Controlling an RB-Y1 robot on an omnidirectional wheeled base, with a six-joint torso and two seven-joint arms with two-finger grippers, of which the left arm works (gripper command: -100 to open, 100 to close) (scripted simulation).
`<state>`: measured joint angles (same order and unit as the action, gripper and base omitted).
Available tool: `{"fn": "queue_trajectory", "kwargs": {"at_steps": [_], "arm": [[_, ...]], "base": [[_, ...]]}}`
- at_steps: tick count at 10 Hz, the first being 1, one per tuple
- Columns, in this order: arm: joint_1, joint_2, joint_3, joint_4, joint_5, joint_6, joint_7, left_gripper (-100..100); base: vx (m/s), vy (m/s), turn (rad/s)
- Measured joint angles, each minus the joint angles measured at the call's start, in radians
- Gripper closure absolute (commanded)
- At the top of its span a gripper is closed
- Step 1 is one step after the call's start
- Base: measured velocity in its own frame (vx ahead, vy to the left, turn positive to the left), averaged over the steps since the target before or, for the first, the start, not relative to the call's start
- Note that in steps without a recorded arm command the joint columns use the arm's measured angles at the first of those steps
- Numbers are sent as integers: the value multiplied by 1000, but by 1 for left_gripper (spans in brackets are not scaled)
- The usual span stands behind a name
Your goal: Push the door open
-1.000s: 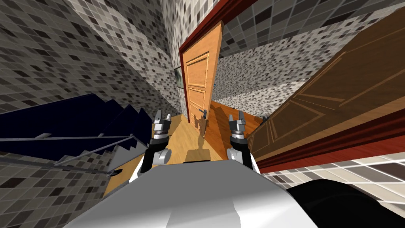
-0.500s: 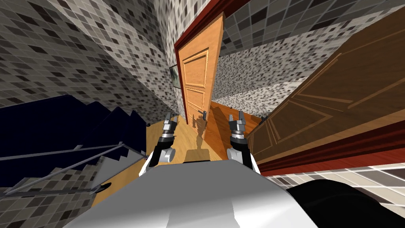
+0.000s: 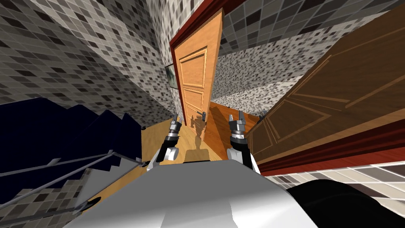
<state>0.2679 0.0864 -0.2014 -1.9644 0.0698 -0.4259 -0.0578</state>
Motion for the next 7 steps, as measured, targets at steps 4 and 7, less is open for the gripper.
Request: {"fn": "queue_trajectory", "kwargs": {"at_steps": [4, 7], "arm": [[-46, 12, -29, 90, -2, 19, 22, -100], [-73, 12, -60, 148, -9, 37, 33, -100]], "base": [[82, 75, -107], [89, 79, -107]]}}
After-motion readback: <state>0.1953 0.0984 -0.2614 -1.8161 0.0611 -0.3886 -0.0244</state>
